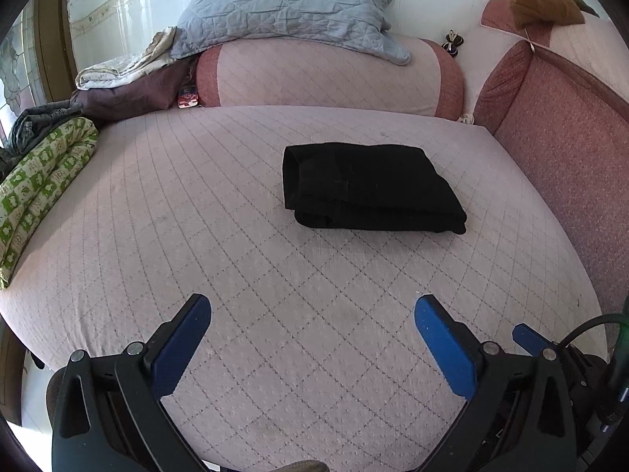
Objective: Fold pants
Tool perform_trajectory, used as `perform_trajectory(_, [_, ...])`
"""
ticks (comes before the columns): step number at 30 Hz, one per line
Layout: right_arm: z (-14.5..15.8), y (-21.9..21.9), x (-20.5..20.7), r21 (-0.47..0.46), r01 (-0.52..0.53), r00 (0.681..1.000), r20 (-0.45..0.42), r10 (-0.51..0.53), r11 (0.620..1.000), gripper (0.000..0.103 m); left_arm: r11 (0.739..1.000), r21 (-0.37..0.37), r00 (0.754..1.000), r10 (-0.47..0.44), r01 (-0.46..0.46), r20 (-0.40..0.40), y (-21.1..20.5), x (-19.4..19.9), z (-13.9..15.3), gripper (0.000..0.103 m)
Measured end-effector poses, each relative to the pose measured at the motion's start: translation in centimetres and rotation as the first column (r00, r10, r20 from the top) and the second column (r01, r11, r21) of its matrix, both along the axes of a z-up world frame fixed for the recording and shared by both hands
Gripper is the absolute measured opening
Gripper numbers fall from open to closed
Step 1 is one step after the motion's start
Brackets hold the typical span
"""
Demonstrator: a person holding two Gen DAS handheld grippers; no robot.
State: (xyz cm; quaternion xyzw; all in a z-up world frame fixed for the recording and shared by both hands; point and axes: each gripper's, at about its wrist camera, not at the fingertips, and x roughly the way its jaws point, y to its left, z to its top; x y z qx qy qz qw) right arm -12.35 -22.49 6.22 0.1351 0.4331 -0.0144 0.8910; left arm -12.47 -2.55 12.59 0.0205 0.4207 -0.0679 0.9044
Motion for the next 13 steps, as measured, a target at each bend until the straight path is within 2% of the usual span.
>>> perform_trajectory(8, [-0.9, 0.3, 0.4, -0.008, -0.016, 1.0, -0.027, 0.015, 1.0, 0.086, 1.0, -0.001, 1.0, -0.001, 0.001, -0.025, 0.1, 0.4, -1.0, 0.103])
perform_trajectory(13, [-1.3, 1.1, 1.4, -0.028, -0.046, 0.998, -0.042, 0.045, 0.999, 0.086, 1.0, -0.028, 0.997, 0.009, -0.011, -0.082, 0.7, 1.1, -2.3, 0.103])
